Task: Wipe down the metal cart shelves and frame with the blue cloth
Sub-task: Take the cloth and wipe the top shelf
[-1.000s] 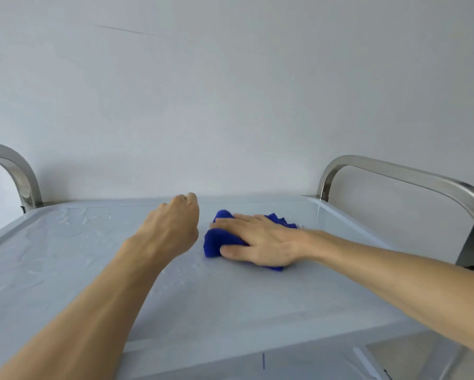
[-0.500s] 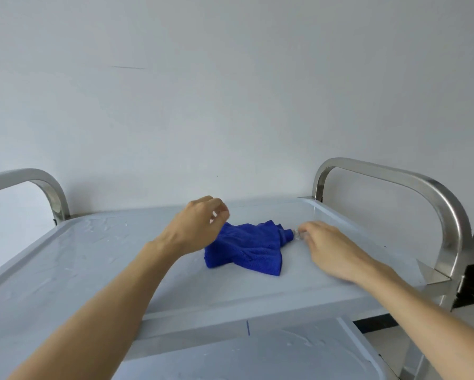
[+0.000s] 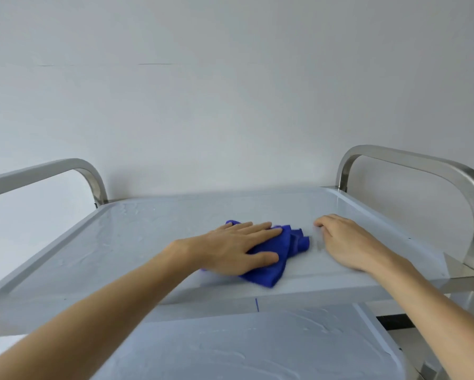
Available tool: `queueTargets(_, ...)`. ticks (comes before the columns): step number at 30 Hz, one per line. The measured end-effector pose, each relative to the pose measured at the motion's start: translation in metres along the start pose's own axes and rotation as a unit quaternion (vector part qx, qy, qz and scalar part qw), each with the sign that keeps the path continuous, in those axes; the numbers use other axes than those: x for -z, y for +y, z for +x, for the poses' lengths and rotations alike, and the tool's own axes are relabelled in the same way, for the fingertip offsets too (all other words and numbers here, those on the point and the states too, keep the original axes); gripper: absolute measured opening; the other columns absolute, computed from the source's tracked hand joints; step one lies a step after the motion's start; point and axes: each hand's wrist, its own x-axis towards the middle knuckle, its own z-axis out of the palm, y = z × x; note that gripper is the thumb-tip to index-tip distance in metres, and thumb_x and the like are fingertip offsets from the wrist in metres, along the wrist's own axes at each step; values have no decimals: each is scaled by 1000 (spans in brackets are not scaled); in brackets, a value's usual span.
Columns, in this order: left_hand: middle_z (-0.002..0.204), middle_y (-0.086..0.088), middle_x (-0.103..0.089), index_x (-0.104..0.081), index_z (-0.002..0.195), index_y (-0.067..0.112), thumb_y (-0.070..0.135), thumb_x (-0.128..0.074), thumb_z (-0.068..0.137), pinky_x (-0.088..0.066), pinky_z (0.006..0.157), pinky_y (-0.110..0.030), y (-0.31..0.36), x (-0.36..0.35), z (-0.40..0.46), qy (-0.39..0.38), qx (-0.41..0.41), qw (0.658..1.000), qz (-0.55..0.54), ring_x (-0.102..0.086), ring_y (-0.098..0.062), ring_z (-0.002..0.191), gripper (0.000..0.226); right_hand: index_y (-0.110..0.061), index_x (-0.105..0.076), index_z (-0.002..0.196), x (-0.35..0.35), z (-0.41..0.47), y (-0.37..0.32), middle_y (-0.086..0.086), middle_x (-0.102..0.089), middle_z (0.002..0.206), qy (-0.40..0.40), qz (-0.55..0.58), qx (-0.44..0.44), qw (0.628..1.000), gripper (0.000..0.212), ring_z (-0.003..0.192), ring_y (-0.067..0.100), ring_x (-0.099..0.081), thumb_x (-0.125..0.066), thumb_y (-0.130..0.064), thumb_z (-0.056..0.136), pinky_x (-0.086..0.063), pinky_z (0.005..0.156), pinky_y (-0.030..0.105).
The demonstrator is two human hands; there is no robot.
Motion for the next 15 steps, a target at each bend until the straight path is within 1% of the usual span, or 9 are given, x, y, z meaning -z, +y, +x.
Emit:
queueTargets(2,161,31,-1,-1,148,61,76,-28,90,2,118,-23,-17,-2,-35,-3,-1,1000,-20,-4,8,145,66,-12,-59,119,-1,0,-1,3,-58,131,2,-9,9,1000,33,120,27,-53,-30,-17,104,-43,101,40)
queueTargets(3,159,34,-1,0,147,63,78,-29,89,3,116,-18,-28,-1,-49,-2,18,999,-30,-3,11,143,66,-12,-59,116,-2,0,-2,3,-59,128,1,-10,9,1000,32,118,27,-54,-30,-17,104,-43,99,41)
queueTargets(5,159,32,-4,-3,149,60,77,-30,89,4,112,-13,-54,5,-67,1,84,996,-36,-4,11,143,68,-10,-58,113,-2,0,-5,3,-59,124,-3,-15,7,1000,32,115,29,-54,-29,-18,104,-44,98,41)
queueTargets(6,161,27,-7,-6,152,54,75,-30,89,2,113,-14,-68,7,-70,7,120,992,-34,-6,7,146,70,-9,-58,112,-2,1,-6,4,-59,122,-5,-19,7,1000,32,114,29,-54,-29,-20,104,-44,97,41)
queueTargets(7,163,22,-10,-9,154,48,71,-31,91,0,115,-17,-81,10,-69,16,157,987,-31,-9,1,149,70,-9,-58,111,-1,1,-6,5,-59,122,-7,-25,7,1000,32,113,29,-54,-29,-21,104,-44,97,41)
queueTargets(9,164,15,-18,-13,156,40,66,-31,96,-7,122,-30,-99,12,-53,34,215,976,-21,-17,-9,150,67,-12,-57,111,0,3,-7,4,-58,124,-16,-32,5,999,33,113,28,-53,-29,-28,105,-42,98,40)
queueTargets(11,162,13,-22,-16,156,37,65,-29,98,-13,121,-42,-99,14,-28,45,242,969,-5,-23,-14,148,67,-17,-56,118,0,6,-7,0,-54,132,-26,-28,2,999,36,120,25,-50,-29,-38,105,-39,101,39)
queueTargets(13,163,14,-18,-13,157,37,66,-28,98,-12,121,-48,-79,13,-3,49,227,973,3,-21,-15,149,68,-23,-52,132,0,8,-5,-4,-48,144,-38,-27,8,999,42,132,21,-44,-28,-45,105,-34,107,39)
queueTargets(15,165,15,-13,-10,157,38,68,-28,96,-9,121,-49,-47,9,12,37,166,985,5,-17,-16,150,70,-34,-43,144,1,8,-3,-10,-39,154,-56,-33,14,998,49,142,17,-34,-25,-53,103,-27,114,41)
